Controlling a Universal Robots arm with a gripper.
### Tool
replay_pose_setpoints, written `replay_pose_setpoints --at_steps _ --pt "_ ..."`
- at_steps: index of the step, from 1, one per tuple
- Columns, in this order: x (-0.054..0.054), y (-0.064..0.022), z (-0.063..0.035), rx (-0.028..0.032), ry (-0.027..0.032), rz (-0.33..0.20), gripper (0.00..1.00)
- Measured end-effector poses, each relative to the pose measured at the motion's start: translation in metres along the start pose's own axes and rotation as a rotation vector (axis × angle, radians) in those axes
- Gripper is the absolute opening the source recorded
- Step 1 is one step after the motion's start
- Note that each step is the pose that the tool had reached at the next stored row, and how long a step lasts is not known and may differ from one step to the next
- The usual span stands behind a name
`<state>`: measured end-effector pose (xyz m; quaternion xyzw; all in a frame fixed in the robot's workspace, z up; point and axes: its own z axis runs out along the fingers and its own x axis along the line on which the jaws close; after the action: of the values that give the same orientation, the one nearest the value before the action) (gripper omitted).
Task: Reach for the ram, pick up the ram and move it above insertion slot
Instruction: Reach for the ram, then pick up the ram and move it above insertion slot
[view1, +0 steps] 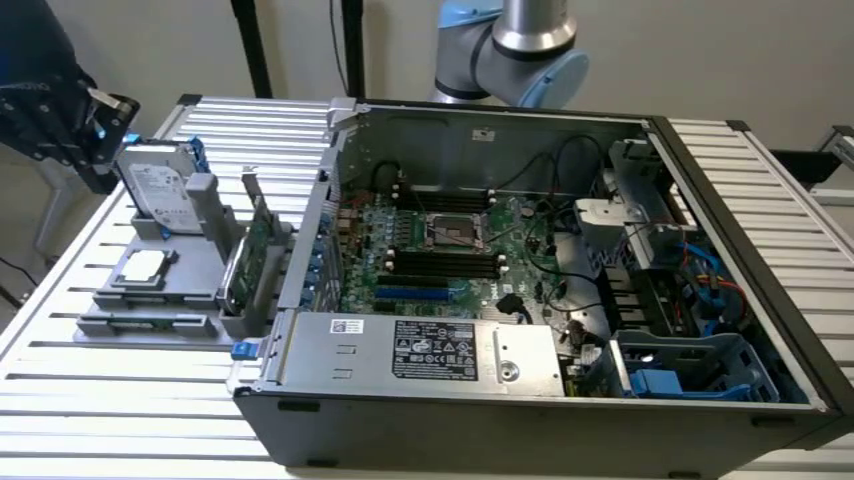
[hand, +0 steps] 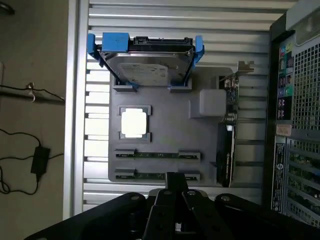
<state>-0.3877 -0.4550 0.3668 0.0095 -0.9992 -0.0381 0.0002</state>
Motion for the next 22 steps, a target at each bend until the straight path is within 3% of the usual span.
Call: replay_pose_setpoints --at_steps 4,13,22 --pt "0.000 -0.0174 0.0016 -0.0001 0.0001 0.000 0.11" --pt "0.000 -0.0179 0.0017 0.0011 0.0002 -0.002 0.11" --pt "0.000 -0.0179 0.0018 0.0011 0.0116 -0.153 0.11"
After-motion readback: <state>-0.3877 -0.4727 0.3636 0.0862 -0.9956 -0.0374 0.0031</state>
